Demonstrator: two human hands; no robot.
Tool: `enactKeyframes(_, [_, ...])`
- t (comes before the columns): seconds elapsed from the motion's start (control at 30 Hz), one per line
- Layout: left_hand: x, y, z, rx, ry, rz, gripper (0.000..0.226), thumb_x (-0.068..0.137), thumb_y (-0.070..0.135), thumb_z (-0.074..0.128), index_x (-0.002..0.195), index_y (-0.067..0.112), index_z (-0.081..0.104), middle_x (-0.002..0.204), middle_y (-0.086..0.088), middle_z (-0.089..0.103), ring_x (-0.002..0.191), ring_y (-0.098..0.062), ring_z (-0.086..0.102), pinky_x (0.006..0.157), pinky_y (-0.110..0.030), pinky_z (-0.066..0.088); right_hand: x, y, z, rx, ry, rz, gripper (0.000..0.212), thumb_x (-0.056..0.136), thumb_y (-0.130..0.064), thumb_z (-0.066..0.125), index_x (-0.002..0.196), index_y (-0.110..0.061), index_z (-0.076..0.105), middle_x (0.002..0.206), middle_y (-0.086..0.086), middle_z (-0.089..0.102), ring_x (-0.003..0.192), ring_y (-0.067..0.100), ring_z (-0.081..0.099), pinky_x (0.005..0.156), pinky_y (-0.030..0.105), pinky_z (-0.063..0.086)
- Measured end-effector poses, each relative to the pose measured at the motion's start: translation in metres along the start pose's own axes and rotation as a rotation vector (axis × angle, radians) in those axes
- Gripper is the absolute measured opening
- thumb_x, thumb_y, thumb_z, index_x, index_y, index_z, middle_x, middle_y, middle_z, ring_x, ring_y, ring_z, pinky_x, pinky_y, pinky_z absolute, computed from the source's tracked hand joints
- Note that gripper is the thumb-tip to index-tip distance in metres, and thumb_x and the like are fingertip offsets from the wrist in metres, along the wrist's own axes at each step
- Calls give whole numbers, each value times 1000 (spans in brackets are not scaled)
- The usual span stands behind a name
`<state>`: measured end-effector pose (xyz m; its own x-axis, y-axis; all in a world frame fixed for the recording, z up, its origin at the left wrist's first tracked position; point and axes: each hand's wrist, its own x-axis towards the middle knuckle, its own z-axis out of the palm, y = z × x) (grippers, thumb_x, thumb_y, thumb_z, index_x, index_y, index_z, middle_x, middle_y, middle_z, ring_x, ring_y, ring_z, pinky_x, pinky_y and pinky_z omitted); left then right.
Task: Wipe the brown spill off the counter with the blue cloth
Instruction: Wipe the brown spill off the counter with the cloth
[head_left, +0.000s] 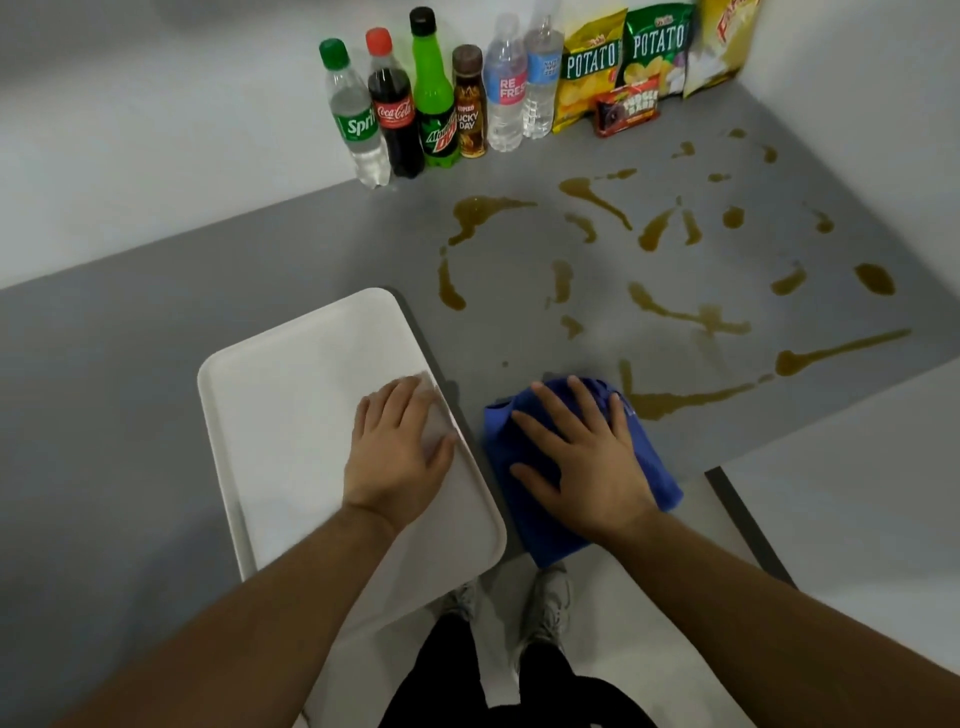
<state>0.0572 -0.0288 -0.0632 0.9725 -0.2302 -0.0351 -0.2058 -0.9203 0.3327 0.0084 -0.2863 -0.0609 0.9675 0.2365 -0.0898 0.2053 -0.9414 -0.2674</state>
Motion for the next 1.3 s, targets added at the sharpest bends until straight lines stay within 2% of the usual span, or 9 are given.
enactKeyframes(0.07, [2,-8,2,68,-27,18,63,102,62,34,155,30,30,169,4,27,158,-22,18,131,-49,12,1,-3,7,-49,-60,71,75,94,-82,27,161,-46,21,174,-7,6,159,36,-4,122,69,-7])
enactKeyframes(0.13, [1,-11,5,117,-17,51,67,102,63,31,158,25,29,171,0,24,160,-23,15,131,-52,13,1,-6,11,-96,-92,119,82,92,-87,19,162,-46,12,174,-3,0,159,40,-5,121,70,-6])
enactKeyframes(0.27, [0,-13,8,125,24,68,68,100,60,37,156,20,36,169,-4,31,158,-27,23,128,-56,21,-1,-15,15,-149,-106,109,83,95,-83,21,164,-38,13,175,4,5,158,43,3,121,72,1])
enactKeyframes(0.4, [1,-14,11,110,61,78,66,97,58,45,151,20,43,165,-5,37,154,-30,32,124,-58,27,6,-22,17,-162,-86,95,75,101,-74,19,165,-33,16,174,5,9,159,40,1,122,69,6])
enactKeyframes(0.6, [3,-19,13,139,60,117,71,98,60,41,154,16,38,165,-8,35,154,-32,30,124,-58,27,41,-19,14,-131,-71,98,68,105,-63,14,166,-31,9,175,-2,5,160,30,-6,127,58,-6])
enactKeyframes(0.73, [4,-17,7,154,49,118,70,97,61,43,152,16,42,163,-9,38,152,-33,34,123,-58,30,46,-11,9,-154,-66,127,70,104,-66,12,165,-33,9,175,-4,5,160,27,-5,127,59,-4])
enactKeyframes(0.9, [20,-26,-1,112,74,171,72,93,62,51,146,14,50,154,-12,47,143,-34,44,122,-58,29,24,-16,18,-149,-25,213,74,102,-73,21,165,-36,14,174,0,5,160,34,-4,125,64,4])
enactKeyframes(1.07, [57,-35,-10,54,77,174,69,94,60,49,147,16,46,160,-10,40,150,-32,36,126,-55,25,24,-23,19,-127,-41,132,69,105,-67,22,165,-35,13,174,-1,9,160,35,-4,125,65,8])
enactKeyframes(1.3, [87,-40,-8,126,51,153,76,99,65,33,156,13,37,170,-10,27,157,-33,24,126,-59,23,80,-26,12,-84,-93,18,63,106,-61,21,164,-37,14,173,-10,5,160,25,-6,128,58,2])
